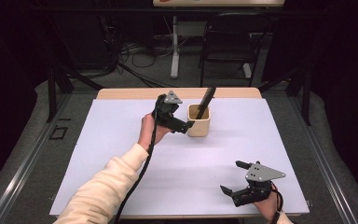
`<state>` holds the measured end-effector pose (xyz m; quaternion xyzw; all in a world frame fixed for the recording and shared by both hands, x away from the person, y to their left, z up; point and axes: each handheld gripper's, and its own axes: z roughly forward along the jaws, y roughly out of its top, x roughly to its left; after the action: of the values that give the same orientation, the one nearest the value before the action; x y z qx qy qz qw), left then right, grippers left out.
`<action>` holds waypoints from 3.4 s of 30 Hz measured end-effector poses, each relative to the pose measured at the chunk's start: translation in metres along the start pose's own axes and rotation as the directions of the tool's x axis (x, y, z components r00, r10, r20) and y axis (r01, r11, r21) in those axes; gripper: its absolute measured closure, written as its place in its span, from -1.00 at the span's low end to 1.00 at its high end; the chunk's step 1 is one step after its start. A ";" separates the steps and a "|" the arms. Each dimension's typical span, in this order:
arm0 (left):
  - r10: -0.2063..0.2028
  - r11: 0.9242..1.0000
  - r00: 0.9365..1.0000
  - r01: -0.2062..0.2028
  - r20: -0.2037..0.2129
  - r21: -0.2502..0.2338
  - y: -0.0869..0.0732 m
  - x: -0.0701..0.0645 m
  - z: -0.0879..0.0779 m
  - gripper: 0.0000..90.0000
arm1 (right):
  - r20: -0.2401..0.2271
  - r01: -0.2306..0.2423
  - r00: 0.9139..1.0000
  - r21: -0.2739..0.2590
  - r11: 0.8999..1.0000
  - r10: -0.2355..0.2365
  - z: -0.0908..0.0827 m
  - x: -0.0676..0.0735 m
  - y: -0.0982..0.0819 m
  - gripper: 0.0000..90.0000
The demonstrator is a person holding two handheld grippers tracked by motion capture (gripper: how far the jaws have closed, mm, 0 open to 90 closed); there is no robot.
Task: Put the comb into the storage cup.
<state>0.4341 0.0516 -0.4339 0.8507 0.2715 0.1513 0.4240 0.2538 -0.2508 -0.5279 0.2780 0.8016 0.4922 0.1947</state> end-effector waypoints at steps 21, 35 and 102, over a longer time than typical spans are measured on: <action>-0.057 0.998 0.998 0.058 -0.039 0.011 -0.059 -0.004 -0.038 -1.00 | 0.001 -0.005 1.000 0.001 1.000 0.005 0.000 0.000 0.000 -1.00; -0.089 0.996 0.994 0.090 -0.066 0.001 -0.102 -0.015 -0.073 -1.00 | 0.001 -0.006 1.000 0.003 1.000 0.006 0.001 0.001 0.000 -1.00; -0.154 0.985 0.975 0.139 -0.159 -0.101 -0.220 -0.057 -0.154 -1.00 | 0.013 -0.015 1.000 0.015 1.000 0.015 0.000 0.002 -0.001 -1.00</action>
<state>0.2399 0.2248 -0.5205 0.7929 0.3610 0.2020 0.4474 0.2524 -0.2502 -0.5290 0.2886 0.8019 0.4858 0.1940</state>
